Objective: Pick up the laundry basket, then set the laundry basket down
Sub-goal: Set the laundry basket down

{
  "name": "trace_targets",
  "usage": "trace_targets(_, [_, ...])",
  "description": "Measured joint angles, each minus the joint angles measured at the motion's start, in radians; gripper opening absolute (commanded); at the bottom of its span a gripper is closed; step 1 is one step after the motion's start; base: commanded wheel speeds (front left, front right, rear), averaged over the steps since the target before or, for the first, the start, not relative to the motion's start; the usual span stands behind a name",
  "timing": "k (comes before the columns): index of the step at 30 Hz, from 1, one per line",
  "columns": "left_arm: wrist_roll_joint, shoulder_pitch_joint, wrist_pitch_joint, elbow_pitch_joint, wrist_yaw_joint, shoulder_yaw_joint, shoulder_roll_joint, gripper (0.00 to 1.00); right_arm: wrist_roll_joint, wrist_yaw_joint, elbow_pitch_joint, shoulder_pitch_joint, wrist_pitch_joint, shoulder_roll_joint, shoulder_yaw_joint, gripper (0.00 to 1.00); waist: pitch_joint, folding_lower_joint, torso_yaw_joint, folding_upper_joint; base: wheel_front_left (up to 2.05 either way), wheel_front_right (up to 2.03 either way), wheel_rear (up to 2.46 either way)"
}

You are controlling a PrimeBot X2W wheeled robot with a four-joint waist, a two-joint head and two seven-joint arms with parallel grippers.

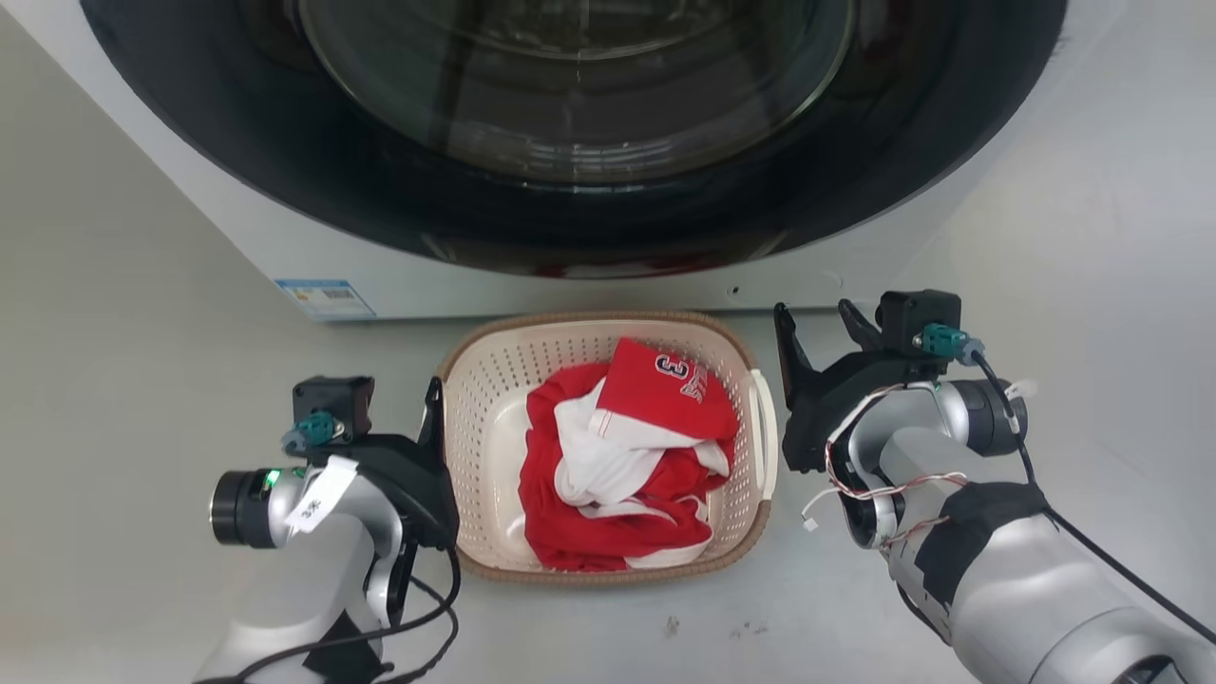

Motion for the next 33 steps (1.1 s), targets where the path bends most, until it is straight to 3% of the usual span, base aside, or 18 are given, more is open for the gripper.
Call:
trace_targets(20, [0.115, 0.426, 0.000, -0.334, 0.044, 0.106, 0.073, 1.00, -0.130, 0.000, -0.270, 0.376, 0.000, -0.065, -0.162, 1.00, -0.279, -0.0001, -0.026, 0.0000, 0.00, 0.00, 0.00])
trace_targets(33, [0.254, 0.691, 0.000, -0.652, 0.053, 0.268, 0.095, 1.00, -0.317, -0.002, -0.540, 0.660, 0.000, -0.105, -0.387, 1.00, -0.386, 0.0000, -0.043, 0.0000, 0.00, 0.00, 0.00])
